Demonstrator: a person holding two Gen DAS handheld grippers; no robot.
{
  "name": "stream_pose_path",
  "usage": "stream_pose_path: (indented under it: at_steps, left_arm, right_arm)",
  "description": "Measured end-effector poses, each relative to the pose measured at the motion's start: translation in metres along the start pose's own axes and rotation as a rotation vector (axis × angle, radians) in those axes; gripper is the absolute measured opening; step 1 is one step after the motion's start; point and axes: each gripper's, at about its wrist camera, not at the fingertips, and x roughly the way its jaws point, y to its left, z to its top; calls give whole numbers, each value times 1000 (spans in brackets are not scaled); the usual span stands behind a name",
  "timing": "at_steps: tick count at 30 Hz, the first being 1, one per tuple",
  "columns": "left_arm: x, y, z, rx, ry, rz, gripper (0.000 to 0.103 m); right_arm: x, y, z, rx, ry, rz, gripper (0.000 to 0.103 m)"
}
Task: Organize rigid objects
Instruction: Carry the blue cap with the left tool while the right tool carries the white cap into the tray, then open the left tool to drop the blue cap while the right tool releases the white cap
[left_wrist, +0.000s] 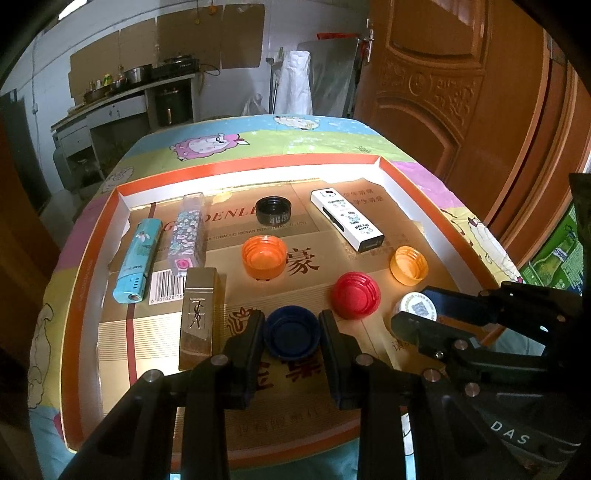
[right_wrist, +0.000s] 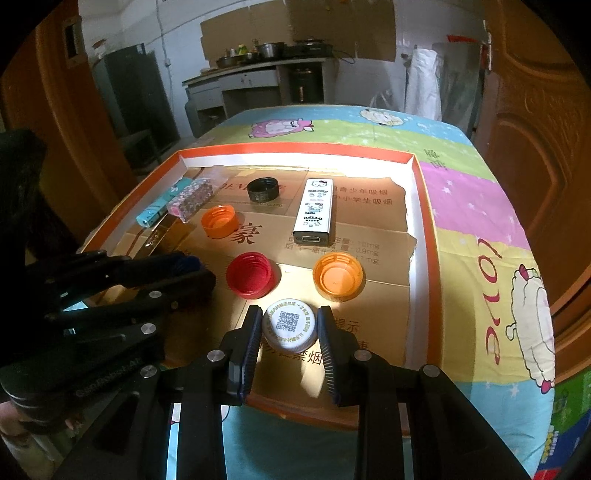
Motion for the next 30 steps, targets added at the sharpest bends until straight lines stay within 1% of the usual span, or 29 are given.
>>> stream_pose_path:
  at_steps: [6, 10, 15, 19, 21, 24, 29, 30]
  left_arm:
    - [-1, 2, -1, -9, -11, -10, 30]
    - [-1, 3, -1, -20, -20, -17, 33]
    - [-4, 4, -1, -23, -34, -27, 37]
    - [-6, 3, -1, -26, -48, -32, 38]
    - [-8, 4, -1, -32, -58, -31, 38]
    - [-13, 6, -1, -38, -74, -23, 42]
    - [-27, 9, -1, -45, -107, 12, 50]
    - [-29, 9, -1, -46, -114, 17, 50]
  right_arm:
    - [0, -2, -1, 1, -3, 1, 32]
    - [0, -2, -1, -1, -8, -2, 32]
    - [0, -2, -2, 4, -14, 1, 36]
    - [-4, 0, -2, 4, -31, 8, 41]
    - [-5, 1, -2, 2, -43, -3, 42]
    - [-8, 1, -2, 5, -61, -7, 42]
    - [-16, -2, -1, 28, -100, -11, 42]
    - [-17, -2, 0, 32, -101, -14, 42]
